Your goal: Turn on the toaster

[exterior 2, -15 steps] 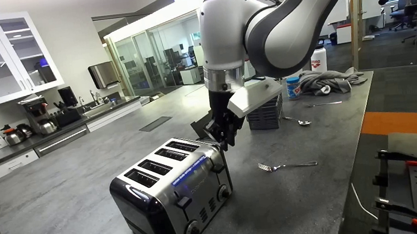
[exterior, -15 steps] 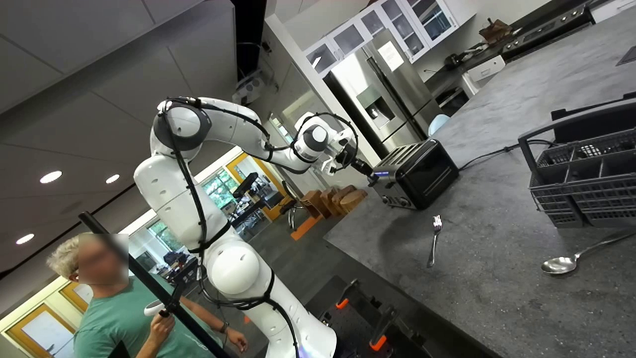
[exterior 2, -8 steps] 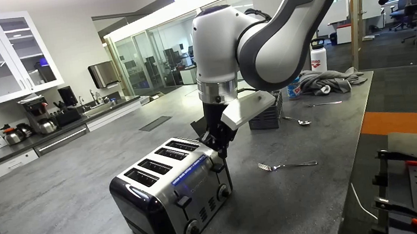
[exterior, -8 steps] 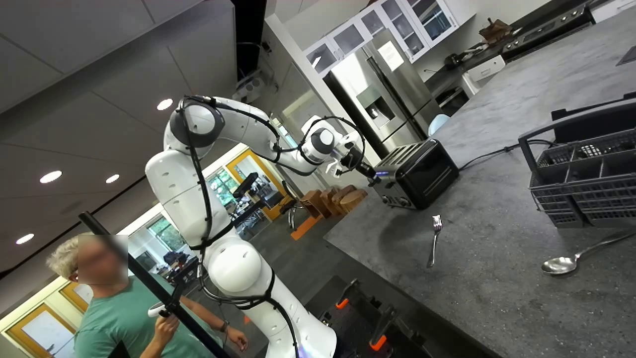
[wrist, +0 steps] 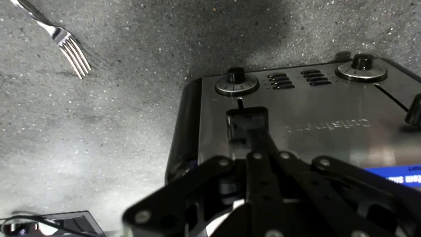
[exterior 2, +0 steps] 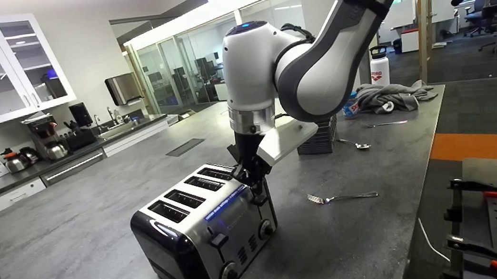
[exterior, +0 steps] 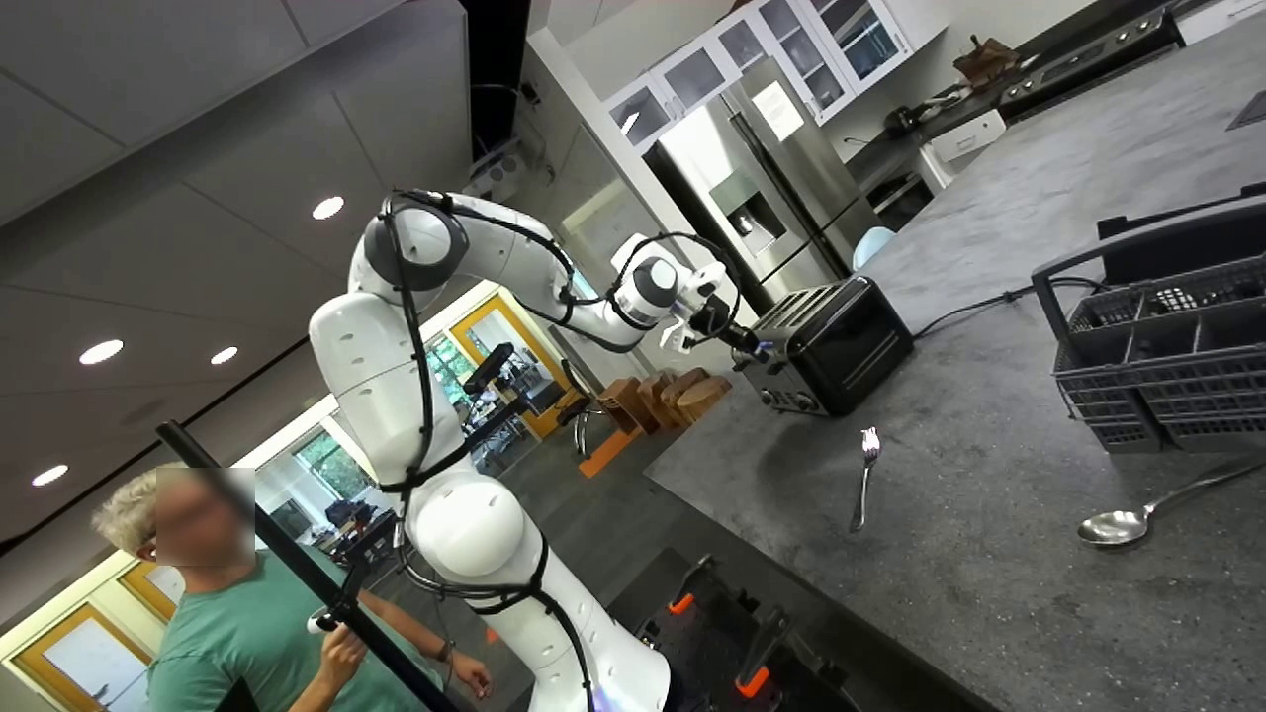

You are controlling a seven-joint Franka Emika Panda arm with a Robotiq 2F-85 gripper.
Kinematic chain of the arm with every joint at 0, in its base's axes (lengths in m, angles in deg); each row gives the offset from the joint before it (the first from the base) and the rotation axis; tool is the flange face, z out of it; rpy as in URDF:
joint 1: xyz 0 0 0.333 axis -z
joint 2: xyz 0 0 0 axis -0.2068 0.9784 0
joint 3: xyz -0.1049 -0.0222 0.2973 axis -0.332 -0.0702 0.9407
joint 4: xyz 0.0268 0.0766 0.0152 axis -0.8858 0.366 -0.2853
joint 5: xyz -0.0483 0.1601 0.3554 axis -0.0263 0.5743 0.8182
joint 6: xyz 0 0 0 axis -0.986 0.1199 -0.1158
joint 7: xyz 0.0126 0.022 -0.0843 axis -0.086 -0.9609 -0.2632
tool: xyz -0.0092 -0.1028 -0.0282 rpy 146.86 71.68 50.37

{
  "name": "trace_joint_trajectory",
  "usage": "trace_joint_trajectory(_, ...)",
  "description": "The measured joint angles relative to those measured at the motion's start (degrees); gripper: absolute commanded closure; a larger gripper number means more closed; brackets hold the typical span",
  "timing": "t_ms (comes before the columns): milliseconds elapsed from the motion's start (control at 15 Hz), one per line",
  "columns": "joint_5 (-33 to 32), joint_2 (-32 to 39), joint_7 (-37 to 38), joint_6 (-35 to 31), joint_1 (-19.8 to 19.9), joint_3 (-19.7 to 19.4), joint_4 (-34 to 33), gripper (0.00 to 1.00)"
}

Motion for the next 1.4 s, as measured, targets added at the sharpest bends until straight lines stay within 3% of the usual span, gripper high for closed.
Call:
trace_joint_trajectory(933, 0.00, 3.62, 0.28, 0.02, -4.23, -4.24, -2.36, 1.00)
trace_joint_trajectory(1400, 0.00, 5.58, 0.88, -0.27, -4.42, -4.89, -2.69, 1.00)
